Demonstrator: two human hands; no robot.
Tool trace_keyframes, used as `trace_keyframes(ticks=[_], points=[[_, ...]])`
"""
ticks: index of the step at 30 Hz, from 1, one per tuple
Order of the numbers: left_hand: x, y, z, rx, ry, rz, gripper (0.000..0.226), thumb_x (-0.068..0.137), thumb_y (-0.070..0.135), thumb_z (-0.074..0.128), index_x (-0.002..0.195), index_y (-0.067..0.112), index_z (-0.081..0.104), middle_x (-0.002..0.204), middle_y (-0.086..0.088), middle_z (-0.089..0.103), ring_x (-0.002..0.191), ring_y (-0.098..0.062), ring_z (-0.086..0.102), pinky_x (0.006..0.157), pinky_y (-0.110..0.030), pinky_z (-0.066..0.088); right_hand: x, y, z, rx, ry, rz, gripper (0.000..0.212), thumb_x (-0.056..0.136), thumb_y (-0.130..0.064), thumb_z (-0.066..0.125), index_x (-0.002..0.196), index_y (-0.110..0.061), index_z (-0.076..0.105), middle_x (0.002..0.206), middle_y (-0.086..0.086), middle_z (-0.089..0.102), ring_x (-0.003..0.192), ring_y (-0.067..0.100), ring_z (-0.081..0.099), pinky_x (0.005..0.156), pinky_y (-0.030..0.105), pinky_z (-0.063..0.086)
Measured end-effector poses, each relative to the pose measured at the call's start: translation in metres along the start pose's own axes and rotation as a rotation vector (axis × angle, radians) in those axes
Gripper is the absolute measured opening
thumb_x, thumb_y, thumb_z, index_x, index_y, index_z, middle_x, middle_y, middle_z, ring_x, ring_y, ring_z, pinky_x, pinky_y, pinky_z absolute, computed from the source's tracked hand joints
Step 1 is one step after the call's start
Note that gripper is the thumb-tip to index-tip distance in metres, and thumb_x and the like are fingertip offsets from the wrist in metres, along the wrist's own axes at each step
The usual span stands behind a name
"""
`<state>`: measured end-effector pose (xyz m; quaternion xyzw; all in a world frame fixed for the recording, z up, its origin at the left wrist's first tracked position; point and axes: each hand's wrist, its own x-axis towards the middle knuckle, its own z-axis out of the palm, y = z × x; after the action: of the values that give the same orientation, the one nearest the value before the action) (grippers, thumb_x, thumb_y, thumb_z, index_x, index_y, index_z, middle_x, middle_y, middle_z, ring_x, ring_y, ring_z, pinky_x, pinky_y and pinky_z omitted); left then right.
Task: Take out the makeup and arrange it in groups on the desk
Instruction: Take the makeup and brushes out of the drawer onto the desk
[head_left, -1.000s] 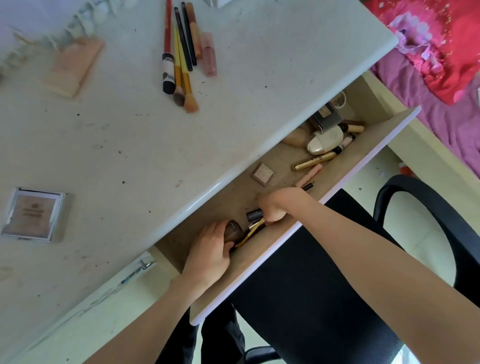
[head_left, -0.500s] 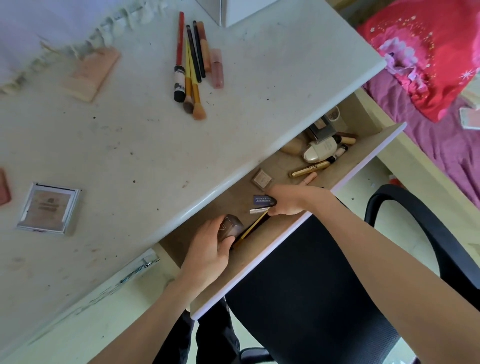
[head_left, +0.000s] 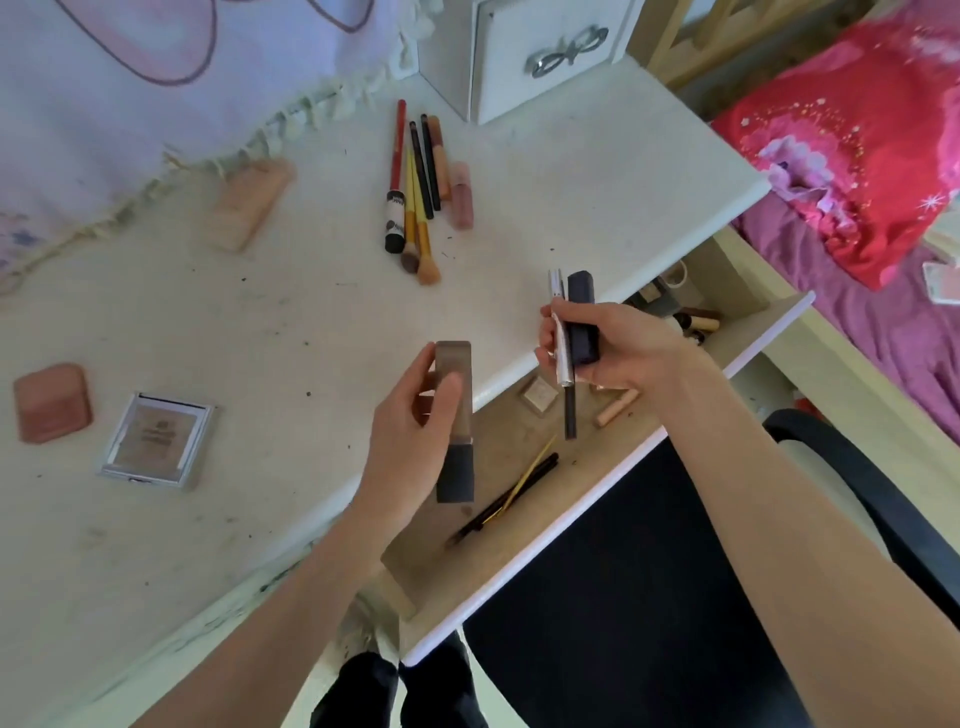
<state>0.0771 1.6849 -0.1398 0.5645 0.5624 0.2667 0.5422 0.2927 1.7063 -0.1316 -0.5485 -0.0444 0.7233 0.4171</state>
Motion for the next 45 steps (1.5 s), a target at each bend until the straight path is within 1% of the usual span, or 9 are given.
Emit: trace_keyframes(ticks=[3,7,10,15,25,31,35,39,45], points=[[0.032,0.011,-0.018,0.033,0.101,-0.048,0.042,0.096,0.031,0.044,0.137,0.02,0.042,0.11,0.003,0.056,0.091,-0.01,0.056,0.062,-0.006,0.047,0.019,-0.016,0.018,0.059,0.067,-0.039,0.007,0.092,-0.012,0.054,0.088,-0.006,0.055,0.075,0.006,0.058,0.067,0.017,0.061,0.066,0.033,0.057],[0.073,0.01,-0.042,0.151,0.197,-0.126,0.026,0.095,0.03,0.046,0.119,0.021,0.051,0.097,0.002,0.055,0.094,-0.021,0.055,0.083,-0.032,0.049,0.049,-0.035,0.045,-0.035,0.161,-0.12,0.006,0.094,-0.003,0.049,0.09,-0.001,0.053,0.081,0.01,0.059,0.072,0.02,0.06,0.066,0.036,0.053],[0.094,0.006,-0.057,0.258,0.208,-0.162,0.041,0.091,0.028,0.05,0.128,0.012,0.046,0.115,-0.003,0.056,0.106,-0.025,0.054,0.093,-0.037,0.047,0.069,-0.047,0.063,-0.147,0.228,-0.201,0.005,0.092,0.003,0.046,0.097,0.002,0.049,0.078,0.012,0.054,0.065,0.021,0.056,0.063,0.034,0.051],[0.112,0.007,-0.066,0.415,0.231,-0.108,0.033,0.09,0.029,0.049,0.118,0.011,0.048,0.107,-0.009,0.056,0.093,-0.024,0.051,0.072,-0.029,0.035,0.094,-0.065,0.083,-0.361,0.436,-0.346,0.011,0.085,0.007,0.048,0.08,-0.003,0.047,0.069,0.01,0.044,0.059,0.022,0.048,0.052,0.03,0.043],[0.127,0.001,-0.078,0.352,0.306,-0.07,0.052,0.09,0.031,0.054,0.138,0.016,0.039,0.123,-0.009,0.054,0.113,-0.024,0.051,0.094,-0.031,0.038,0.106,-0.057,0.085,-0.694,0.679,-0.47,0.022,0.085,-0.01,0.052,0.066,-0.015,0.042,0.067,0.001,0.045,0.074,0.023,0.051,0.067,0.033,0.048],[0.141,0.005,-0.091,0.524,0.362,0.015,0.045,0.088,0.029,0.055,0.129,0.015,0.044,0.12,-0.01,0.056,0.108,-0.027,0.052,0.09,-0.035,0.039,0.104,-0.043,0.076,-0.874,0.701,-0.517,0.016,0.085,-0.016,0.056,0.098,-0.01,0.049,0.093,0.007,0.048,0.081,0.023,0.045,0.053,0.024,0.034],[0.152,0.008,-0.102,0.764,0.399,0.084,0.041,0.091,0.026,0.053,0.126,0.008,0.044,0.123,-0.014,0.052,0.111,-0.03,0.049,0.091,-0.04,0.04,0.1,-0.032,0.077,-0.922,0.713,-0.569,0.04,0.088,-0.018,0.058,0.123,-0.005,0.047,0.119,0.011,0.052,0.098,0.024,0.052,0.078,0.027,0.041],[0.165,0.011,-0.11,0.922,0.442,0.147,0.033,0.091,0.023,0.052,0.121,0.009,0.05,0.125,-0.015,0.046,0.112,-0.033,0.044,0.092,-0.041,0.037,0.095,-0.016,0.075,-0.986,0.761,-0.665,0.038,0.09,-0.026,0.053,0.122,-0.007,0.051,0.117,0.013,0.056,0.108,0.03,0.052,0.093,0.04,0.044],[0.167,0.008,-0.112,1.18,0.465,0.172,0.029,0.091,0.017,0.047,0.116,0.005,0.053,0.119,-0.017,0.044,0.11,-0.034,0.038,0.092,-0.043,0.027,0.082,0.023,0.063,-1.18,0.786,-0.795,0.045,0.098,-0.02,0.04,0.14,-0.004,0.037,0.144,0.012,0.04,0.133,0.027,0.034,0.111,0.036,0.023]])
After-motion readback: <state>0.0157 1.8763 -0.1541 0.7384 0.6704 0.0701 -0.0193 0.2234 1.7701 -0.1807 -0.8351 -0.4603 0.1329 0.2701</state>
